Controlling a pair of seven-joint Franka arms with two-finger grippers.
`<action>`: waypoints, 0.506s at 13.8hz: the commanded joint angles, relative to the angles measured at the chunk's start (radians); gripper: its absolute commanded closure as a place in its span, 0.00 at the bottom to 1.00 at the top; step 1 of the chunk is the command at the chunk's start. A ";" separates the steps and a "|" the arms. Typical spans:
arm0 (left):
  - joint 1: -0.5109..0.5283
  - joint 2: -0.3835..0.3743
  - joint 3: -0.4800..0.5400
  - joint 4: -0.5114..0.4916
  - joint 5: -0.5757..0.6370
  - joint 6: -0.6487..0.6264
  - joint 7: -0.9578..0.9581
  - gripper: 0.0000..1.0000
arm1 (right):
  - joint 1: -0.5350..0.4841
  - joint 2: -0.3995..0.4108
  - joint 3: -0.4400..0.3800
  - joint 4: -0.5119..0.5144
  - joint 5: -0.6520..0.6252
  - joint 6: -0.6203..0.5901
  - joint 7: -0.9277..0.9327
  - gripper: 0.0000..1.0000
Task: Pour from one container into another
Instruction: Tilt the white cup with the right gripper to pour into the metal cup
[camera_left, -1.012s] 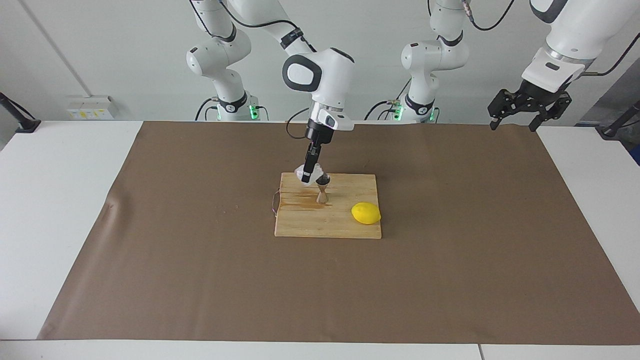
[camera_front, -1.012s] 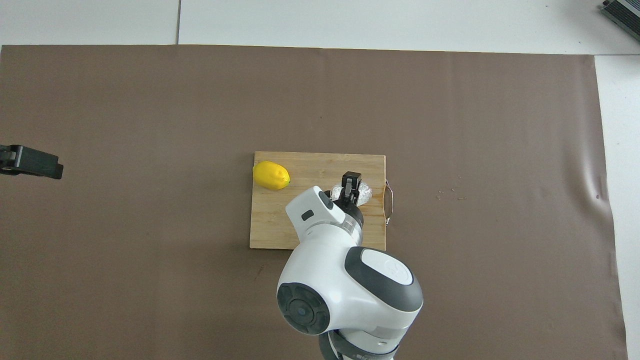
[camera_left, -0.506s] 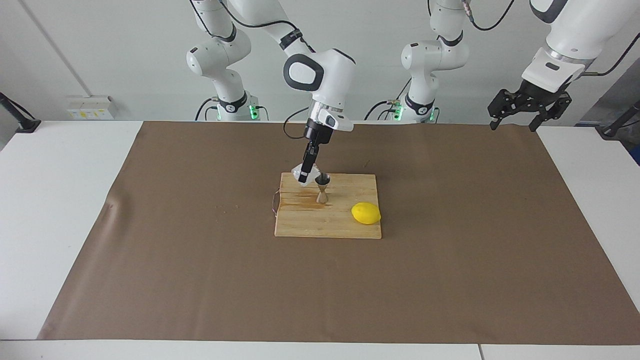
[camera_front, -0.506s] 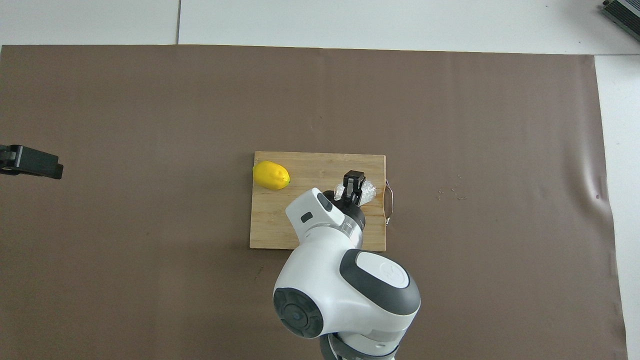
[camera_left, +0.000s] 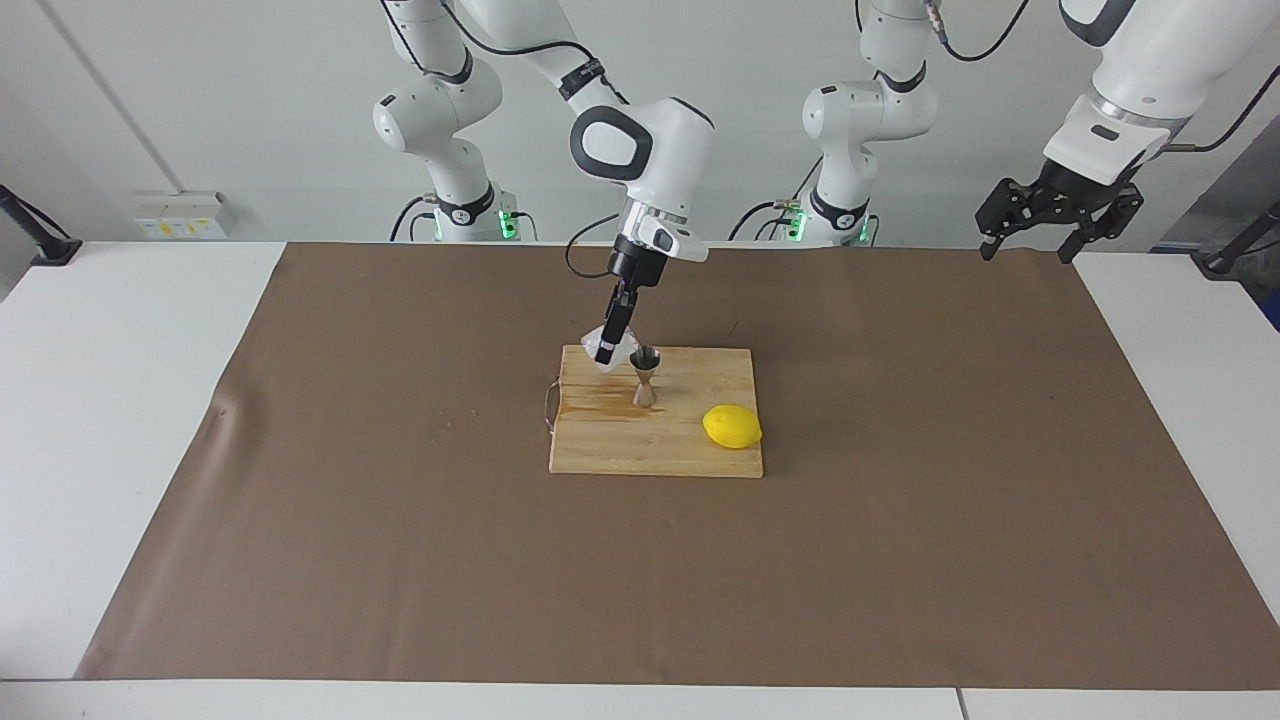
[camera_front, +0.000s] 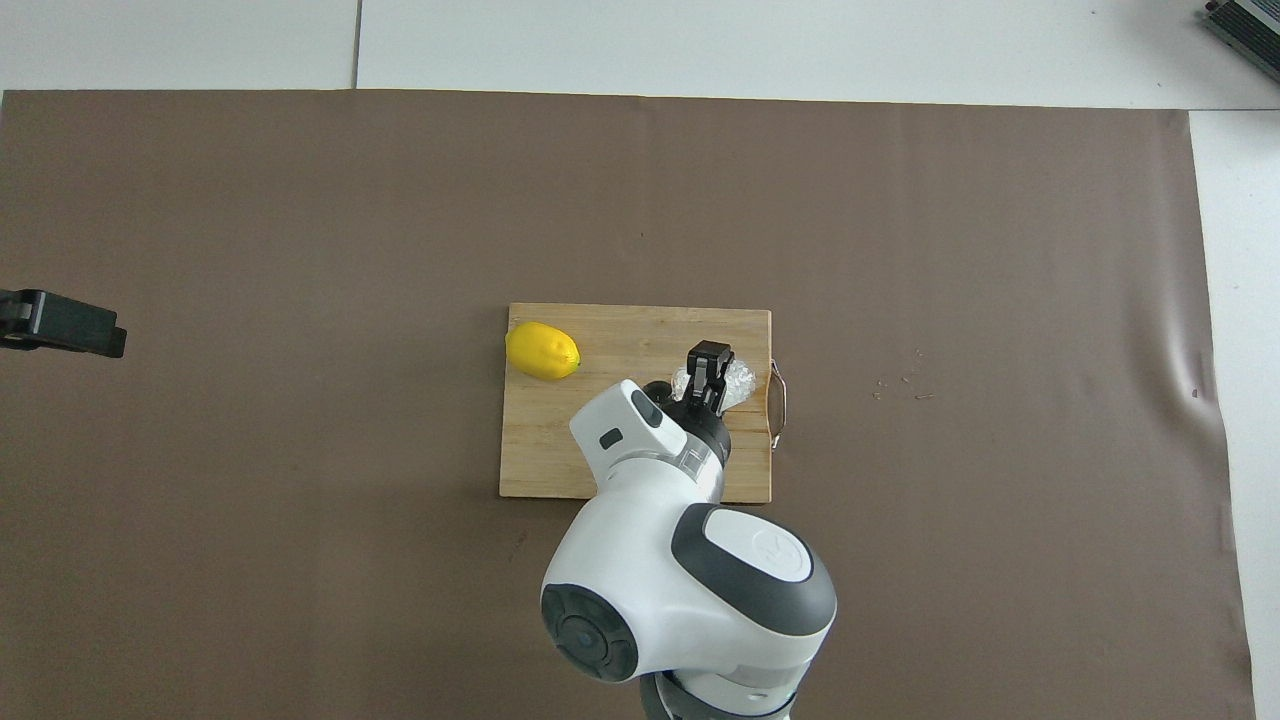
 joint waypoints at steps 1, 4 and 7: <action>0.002 -0.007 0.000 -0.011 -0.010 0.008 0.007 0.00 | 0.027 0.004 0.006 -0.006 -0.058 -0.026 0.035 0.71; 0.002 -0.007 -0.001 -0.011 -0.010 0.006 0.007 0.00 | 0.047 0.021 0.006 0.000 -0.078 -0.050 0.074 0.72; 0.002 -0.007 -0.001 -0.011 -0.010 0.008 0.007 0.00 | 0.046 0.032 0.006 0.000 -0.092 -0.050 0.087 0.72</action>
